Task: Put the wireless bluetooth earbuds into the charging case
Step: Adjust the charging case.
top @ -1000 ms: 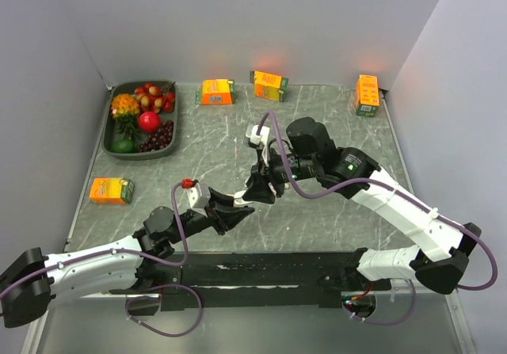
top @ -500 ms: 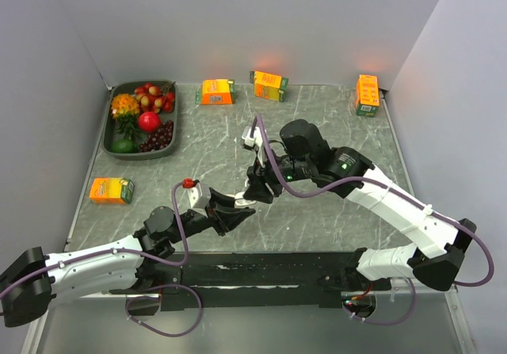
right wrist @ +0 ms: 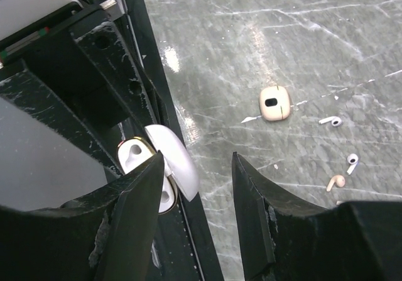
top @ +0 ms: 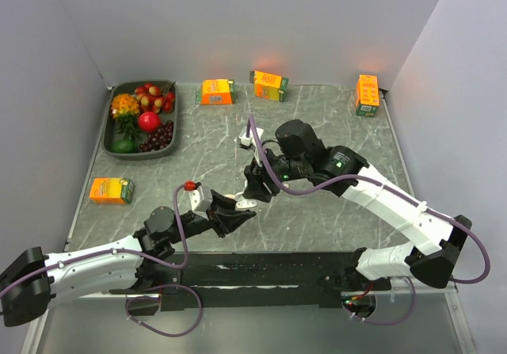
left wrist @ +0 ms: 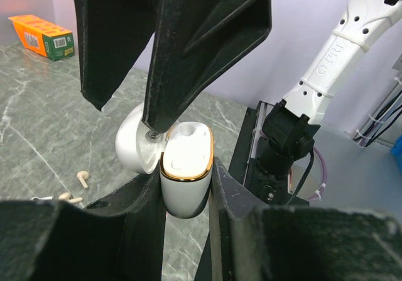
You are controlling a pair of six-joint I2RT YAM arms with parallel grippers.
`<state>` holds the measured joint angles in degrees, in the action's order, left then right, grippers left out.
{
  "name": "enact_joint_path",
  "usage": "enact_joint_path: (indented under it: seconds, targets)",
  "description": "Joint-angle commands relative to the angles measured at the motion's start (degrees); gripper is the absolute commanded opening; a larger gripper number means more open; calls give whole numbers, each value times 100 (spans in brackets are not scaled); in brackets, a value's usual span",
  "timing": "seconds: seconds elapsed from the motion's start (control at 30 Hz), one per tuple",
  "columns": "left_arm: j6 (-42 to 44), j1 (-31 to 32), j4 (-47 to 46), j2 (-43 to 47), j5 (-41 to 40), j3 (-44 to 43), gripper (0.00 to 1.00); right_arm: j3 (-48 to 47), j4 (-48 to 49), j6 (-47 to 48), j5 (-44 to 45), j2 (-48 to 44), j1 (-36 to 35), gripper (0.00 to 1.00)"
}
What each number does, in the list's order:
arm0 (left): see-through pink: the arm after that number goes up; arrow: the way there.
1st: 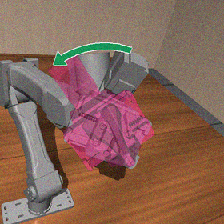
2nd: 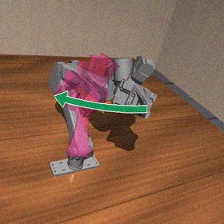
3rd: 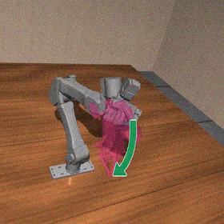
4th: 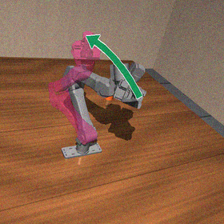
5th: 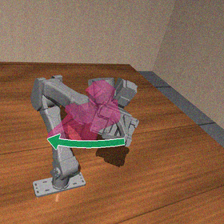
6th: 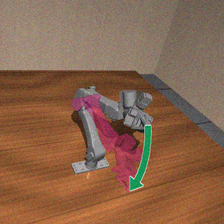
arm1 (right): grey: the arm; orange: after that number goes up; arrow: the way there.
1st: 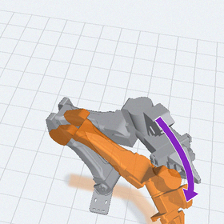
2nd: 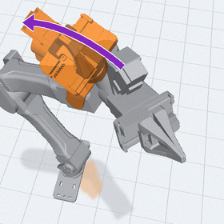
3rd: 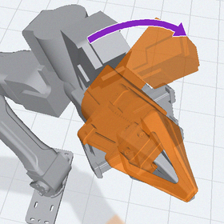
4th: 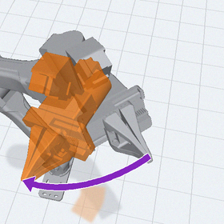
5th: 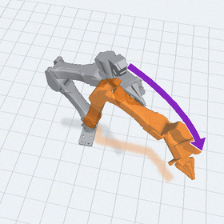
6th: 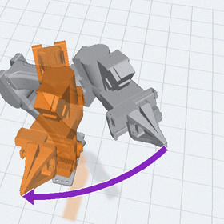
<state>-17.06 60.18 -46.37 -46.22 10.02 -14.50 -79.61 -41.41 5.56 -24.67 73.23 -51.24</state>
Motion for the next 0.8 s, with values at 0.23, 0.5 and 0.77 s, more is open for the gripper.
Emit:
enact_joint_path:
  seconds: [0.23, 0.5, 0.77]
  targets:
    - [159, 81, -338, 183, -97, -53, 1, -379, 71, -55, -100, -98, -26, 56]
    - [106, 81, -311, 218, -281, 9, 1, -546, 45, -82, -258, -230, -17, 56]
    - [45, 81, -329, 166, -369, 0, 1, -617, -8, -90, -197, -301, -17, 57]
